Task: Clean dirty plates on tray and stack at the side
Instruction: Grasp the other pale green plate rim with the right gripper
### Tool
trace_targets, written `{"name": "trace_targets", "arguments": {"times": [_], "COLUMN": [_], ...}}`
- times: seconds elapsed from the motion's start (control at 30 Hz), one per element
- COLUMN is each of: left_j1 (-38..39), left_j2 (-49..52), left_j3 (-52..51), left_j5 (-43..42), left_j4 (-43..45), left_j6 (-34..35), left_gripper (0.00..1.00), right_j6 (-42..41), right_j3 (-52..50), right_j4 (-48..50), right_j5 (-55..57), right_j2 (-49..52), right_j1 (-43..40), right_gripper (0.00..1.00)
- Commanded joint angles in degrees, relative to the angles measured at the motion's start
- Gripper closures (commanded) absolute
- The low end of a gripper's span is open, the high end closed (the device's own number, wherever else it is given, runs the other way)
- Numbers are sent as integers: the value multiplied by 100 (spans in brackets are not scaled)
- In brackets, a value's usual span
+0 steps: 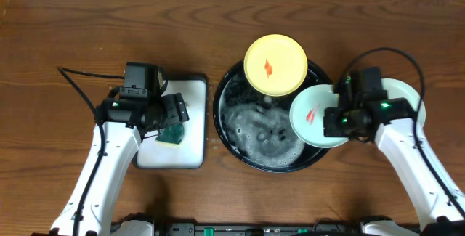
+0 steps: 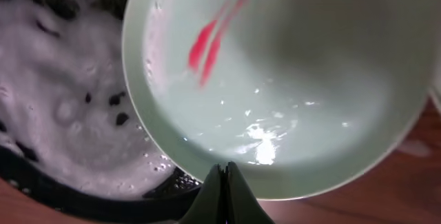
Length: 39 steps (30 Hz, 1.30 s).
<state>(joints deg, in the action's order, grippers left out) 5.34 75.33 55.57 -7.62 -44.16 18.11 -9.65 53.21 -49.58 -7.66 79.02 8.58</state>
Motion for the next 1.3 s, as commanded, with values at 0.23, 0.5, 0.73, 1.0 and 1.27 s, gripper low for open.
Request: {"name": "trace_targets", "arguments": {"times": [0.23, 0.5, 0.73, 1.0, 1.27], "left_j1": [-28, -31, -31, -31, -28], "left_j2": [-11, -11, -11, -11, -11], "left_j3": [48, 48, 48, 48, 48], "left_j5": [-223, -223, -223, -223, -225], "left_j4": [-101, -101, -101, -101, -103], "left_j6": [-4, -7, -7, -7, -4], "left_gripper": [15, 15, 15, 15, 15], "right_j6": [-509, -507, -535, -33, 417], "right_j3": [-83, -286, -280, -275, -323], "right_j4": [581, 1185, 1010, 498, 717], "right_j5": [1362, 1502, 1279, 496, -101], "right_j2": [199, 975, 1143, 85, -24], "right_j1": [-612, -940, -938, -826, 127], "right_gripper": [41, 50, 99, 99, 99]}}
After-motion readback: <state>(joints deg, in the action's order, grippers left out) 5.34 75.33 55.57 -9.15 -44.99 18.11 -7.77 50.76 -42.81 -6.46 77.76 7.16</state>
